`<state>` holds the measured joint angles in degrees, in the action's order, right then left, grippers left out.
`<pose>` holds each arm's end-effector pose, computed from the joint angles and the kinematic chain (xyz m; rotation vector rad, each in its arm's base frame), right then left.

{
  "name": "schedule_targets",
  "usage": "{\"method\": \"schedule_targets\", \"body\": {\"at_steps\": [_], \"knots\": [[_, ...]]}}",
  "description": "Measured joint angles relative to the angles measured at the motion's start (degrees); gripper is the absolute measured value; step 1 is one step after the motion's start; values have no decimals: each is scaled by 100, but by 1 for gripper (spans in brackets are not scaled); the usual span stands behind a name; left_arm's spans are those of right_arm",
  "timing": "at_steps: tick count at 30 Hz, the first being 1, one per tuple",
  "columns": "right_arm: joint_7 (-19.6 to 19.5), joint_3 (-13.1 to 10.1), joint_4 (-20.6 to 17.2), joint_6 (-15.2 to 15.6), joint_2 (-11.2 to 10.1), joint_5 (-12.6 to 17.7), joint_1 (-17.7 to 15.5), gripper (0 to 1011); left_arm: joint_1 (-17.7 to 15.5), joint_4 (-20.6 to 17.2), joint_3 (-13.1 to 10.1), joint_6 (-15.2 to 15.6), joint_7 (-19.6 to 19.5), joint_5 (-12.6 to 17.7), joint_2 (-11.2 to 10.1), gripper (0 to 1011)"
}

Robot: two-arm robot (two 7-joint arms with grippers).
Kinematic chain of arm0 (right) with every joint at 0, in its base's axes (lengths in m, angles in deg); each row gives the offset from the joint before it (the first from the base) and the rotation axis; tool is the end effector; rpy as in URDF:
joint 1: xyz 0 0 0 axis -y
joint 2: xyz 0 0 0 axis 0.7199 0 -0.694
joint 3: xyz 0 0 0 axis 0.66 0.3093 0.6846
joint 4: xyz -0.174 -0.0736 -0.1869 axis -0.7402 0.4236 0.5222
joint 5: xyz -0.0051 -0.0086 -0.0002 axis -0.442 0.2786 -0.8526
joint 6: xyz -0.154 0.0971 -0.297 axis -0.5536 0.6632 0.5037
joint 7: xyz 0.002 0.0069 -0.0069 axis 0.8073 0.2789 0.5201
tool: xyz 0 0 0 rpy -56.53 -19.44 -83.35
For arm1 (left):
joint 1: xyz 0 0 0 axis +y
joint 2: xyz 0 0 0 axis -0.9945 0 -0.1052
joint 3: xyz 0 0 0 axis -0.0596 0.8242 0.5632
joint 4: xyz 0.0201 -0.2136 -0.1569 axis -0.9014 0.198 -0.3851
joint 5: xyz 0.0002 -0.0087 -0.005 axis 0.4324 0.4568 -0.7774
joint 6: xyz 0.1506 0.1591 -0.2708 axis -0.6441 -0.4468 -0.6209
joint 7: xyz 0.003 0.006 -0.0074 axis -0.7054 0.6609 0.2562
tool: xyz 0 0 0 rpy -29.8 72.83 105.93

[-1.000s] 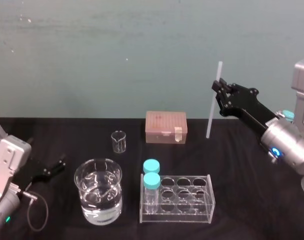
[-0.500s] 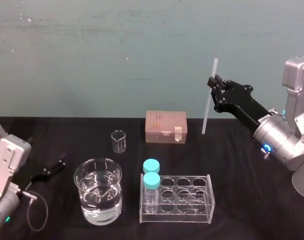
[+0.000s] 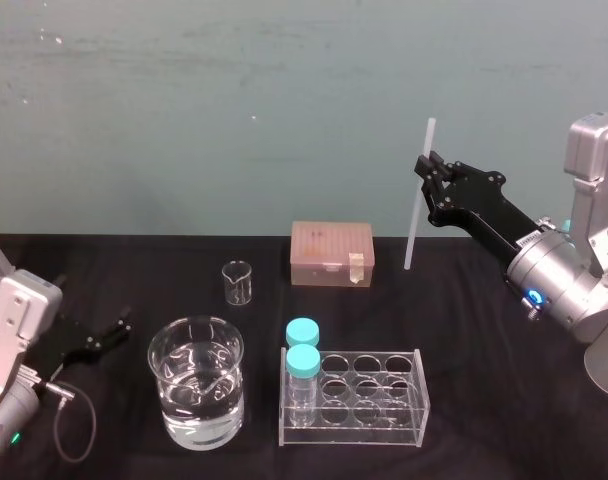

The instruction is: Pick up the stirring rod with one hand, then place it down.

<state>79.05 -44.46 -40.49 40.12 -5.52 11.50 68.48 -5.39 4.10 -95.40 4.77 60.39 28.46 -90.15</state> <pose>0.4602 -0.0312 -0.1907 0.1453 -0.1601 -1.0025 0.3915 0.0584 -0.2902 0.3044 -0.2850 1.2480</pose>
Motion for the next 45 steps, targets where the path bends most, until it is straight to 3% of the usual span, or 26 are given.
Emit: {"method": "schedule_targets", "body": {"at_steps": [45], "knots": [[1,7,-8,7,-10,7,0,75,0,0,0,0,0,0,0,1005]]}}
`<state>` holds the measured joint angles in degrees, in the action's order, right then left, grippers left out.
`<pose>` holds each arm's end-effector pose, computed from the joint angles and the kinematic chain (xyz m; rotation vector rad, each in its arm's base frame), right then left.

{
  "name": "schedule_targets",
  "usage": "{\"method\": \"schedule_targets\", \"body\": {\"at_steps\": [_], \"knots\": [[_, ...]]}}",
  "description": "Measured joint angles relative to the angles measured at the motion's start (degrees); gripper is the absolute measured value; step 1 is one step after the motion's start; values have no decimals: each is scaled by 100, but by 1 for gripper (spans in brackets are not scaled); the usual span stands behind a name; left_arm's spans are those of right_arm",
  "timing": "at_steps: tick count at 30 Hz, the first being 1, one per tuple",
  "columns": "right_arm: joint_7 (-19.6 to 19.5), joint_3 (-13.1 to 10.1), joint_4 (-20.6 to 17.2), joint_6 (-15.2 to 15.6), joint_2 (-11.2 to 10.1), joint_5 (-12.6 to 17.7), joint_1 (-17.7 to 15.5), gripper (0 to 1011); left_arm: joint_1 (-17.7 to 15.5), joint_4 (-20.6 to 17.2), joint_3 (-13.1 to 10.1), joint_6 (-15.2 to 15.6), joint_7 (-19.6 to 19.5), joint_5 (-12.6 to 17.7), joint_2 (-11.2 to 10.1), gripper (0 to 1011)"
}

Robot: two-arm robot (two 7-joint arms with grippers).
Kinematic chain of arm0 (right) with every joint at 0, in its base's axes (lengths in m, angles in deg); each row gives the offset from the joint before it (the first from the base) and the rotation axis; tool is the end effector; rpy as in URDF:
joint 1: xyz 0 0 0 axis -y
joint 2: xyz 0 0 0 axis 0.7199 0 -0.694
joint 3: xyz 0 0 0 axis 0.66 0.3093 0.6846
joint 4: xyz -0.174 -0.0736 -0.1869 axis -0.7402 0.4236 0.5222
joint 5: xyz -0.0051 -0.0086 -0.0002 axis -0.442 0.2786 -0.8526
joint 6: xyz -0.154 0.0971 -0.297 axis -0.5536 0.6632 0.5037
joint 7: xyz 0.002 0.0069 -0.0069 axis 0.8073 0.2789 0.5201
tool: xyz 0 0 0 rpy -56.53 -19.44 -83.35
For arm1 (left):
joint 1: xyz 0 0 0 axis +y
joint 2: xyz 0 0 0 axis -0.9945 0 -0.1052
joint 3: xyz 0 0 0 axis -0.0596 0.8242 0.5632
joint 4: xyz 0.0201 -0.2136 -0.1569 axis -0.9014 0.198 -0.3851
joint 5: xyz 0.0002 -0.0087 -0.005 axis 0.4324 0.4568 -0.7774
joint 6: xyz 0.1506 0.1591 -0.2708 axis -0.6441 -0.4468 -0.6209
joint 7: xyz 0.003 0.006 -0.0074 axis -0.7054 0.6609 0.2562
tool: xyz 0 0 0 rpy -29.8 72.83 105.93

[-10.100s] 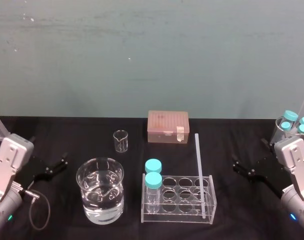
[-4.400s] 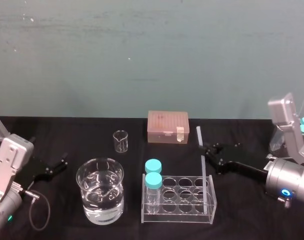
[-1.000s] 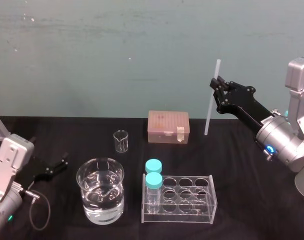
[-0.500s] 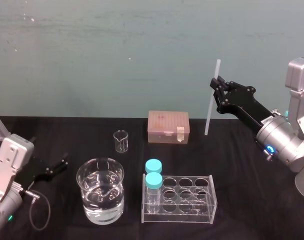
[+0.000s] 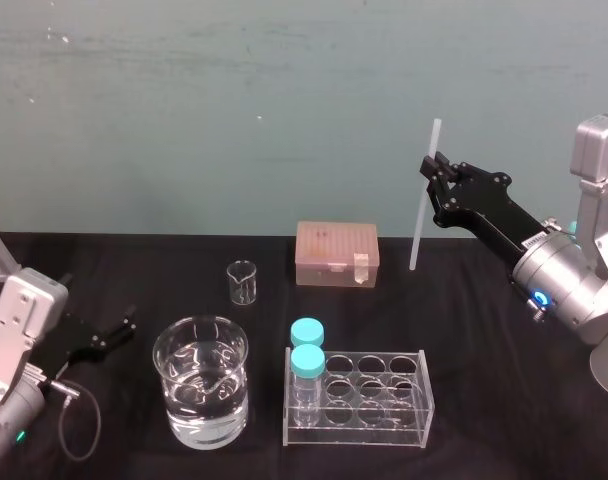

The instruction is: Pick up the stirring rod with one hand, then place it down.

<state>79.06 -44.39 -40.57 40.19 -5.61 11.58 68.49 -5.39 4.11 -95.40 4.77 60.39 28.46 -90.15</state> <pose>0.4601 -0.0311 -0.1904 0.1445 -0.1598 -1.0011 0.3915 0.0585 -0.2903 0.3046 -0.2849 1.2481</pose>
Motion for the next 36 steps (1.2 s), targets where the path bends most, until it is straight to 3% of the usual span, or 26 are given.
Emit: {"method": "schedule_targets", "body": {"at_steps": [36], "knots": [[0,0,0,0,0,0,0,75,0,0,0,0,0,0,0,1005]]}}
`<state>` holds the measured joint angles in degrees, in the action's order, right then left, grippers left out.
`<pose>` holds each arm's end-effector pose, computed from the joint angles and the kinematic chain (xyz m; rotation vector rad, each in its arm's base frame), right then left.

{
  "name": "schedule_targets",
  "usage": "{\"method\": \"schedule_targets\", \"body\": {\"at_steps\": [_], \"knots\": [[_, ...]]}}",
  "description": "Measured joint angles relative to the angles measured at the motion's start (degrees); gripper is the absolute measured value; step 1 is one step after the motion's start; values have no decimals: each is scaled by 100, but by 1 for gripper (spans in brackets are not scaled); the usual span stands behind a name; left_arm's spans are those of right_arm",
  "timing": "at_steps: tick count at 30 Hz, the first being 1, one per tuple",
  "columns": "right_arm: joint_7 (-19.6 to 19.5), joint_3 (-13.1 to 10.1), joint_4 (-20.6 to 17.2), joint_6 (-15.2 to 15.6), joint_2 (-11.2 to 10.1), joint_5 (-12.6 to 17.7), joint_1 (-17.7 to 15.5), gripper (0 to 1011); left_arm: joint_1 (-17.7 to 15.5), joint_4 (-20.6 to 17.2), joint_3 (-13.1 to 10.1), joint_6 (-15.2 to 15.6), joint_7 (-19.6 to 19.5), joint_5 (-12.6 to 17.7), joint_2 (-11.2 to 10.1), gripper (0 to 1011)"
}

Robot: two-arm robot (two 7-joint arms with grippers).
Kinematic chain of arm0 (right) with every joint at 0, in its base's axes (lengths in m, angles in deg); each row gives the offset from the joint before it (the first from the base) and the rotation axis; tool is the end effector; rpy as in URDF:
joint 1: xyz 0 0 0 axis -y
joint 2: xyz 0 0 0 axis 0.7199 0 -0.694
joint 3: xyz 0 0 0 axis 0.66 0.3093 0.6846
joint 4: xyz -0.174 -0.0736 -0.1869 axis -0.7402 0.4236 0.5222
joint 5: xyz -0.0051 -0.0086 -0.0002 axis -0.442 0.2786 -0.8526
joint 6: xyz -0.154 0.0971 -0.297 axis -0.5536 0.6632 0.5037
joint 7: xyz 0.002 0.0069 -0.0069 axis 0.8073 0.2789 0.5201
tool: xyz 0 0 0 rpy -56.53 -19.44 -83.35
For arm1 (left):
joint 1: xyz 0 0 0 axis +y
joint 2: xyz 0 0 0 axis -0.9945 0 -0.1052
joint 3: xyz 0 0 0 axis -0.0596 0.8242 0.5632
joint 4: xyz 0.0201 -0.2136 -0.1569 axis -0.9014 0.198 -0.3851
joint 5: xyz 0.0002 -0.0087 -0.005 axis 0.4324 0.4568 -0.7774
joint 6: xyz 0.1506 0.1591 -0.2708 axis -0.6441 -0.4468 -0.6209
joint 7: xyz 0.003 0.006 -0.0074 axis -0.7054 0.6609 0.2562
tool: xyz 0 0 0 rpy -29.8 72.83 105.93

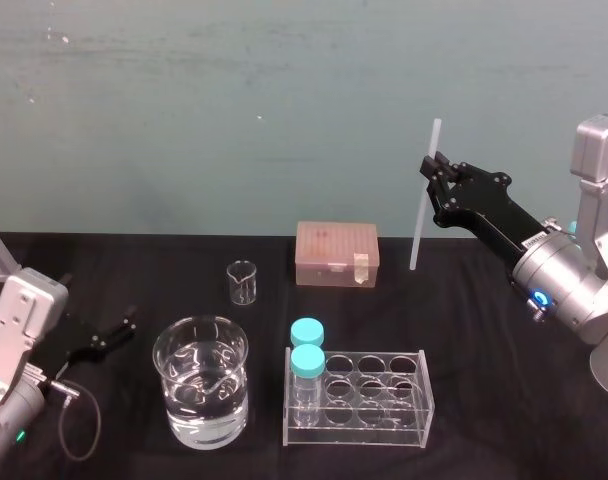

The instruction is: Pick up the stirring rod with one hand, then place it down.

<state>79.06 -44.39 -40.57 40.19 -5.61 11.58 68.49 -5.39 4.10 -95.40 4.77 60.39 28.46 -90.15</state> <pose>0.4601 -0.0311 -0.1904 0.1445 -0.1598 -1.0011 0.3915 0.0584 -0.2902 0.3044 -0.2850 1.2480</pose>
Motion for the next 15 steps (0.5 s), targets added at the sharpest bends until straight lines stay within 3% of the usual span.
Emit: {"method": "schedule_targets", "body": {"at_steps": [15], "knots": [[0,0,0,0,0,0,0,75,0,0,0,0,0,0,0,1005]]}}
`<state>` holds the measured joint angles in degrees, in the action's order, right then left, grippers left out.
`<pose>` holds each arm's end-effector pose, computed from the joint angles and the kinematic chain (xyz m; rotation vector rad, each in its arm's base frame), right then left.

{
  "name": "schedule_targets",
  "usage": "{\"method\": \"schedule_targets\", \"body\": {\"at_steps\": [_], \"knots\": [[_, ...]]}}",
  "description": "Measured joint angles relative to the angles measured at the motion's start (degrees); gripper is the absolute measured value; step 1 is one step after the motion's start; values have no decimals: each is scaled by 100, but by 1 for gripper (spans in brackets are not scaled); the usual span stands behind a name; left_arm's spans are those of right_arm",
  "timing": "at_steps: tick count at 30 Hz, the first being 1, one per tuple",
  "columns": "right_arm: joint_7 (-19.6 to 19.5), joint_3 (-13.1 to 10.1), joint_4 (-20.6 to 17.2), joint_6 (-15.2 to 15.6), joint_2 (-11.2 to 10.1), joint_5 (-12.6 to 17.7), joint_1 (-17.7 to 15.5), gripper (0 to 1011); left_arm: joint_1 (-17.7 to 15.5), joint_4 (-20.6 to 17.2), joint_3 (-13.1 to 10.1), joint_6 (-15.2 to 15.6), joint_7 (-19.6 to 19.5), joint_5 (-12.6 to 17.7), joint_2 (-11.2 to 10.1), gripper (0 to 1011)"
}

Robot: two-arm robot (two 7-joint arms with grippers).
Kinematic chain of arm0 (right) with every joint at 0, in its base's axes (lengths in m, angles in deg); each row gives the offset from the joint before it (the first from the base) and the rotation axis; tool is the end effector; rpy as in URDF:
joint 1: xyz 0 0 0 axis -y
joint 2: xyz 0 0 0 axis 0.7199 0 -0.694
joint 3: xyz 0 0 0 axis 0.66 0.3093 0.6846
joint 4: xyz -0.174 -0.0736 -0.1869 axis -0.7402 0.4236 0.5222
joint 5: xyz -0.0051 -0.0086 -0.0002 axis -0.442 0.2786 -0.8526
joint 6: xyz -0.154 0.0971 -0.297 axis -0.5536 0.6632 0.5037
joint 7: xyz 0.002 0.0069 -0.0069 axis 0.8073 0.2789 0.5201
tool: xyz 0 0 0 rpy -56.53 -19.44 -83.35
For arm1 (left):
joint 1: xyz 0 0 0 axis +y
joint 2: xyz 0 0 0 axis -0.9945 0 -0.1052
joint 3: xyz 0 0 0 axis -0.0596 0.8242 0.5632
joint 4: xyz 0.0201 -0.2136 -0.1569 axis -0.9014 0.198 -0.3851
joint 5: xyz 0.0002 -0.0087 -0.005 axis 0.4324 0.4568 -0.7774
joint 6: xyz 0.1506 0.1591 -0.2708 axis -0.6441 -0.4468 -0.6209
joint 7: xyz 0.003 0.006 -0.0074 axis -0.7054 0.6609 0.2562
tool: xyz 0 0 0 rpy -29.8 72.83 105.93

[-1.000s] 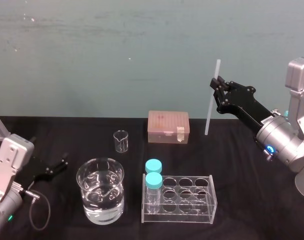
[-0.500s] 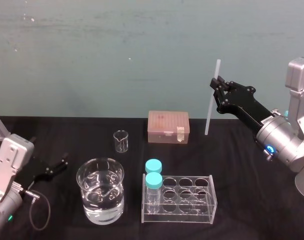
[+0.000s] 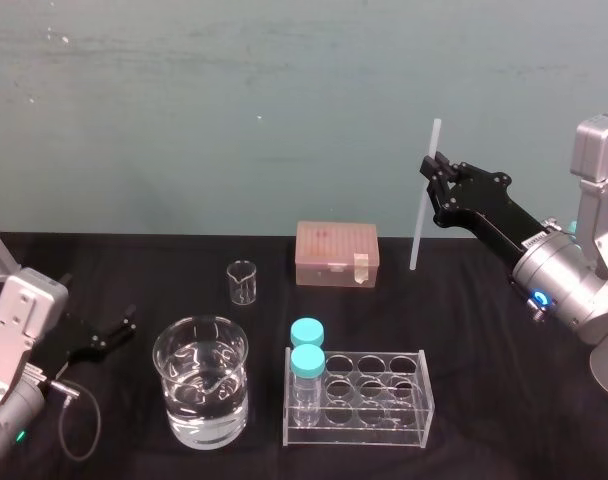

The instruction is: Pick up the stirring rod with one hand, then place it down.

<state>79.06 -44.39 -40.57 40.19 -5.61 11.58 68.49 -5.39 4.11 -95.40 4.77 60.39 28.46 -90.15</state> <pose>0.4601 -0.0311 -0.1904 0.1445 -0.1598 -1.0011 0.3915 0.0585 -0.2903 0.3046 -0.2849 1.2481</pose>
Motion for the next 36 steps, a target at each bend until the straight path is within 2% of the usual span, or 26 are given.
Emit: {"method": "schedule_targets", "body": {"at_steps": [36], "knots": [[0,0,0,0,0,0,0,75,0,0,0,0,0,0,0,1005]]}}
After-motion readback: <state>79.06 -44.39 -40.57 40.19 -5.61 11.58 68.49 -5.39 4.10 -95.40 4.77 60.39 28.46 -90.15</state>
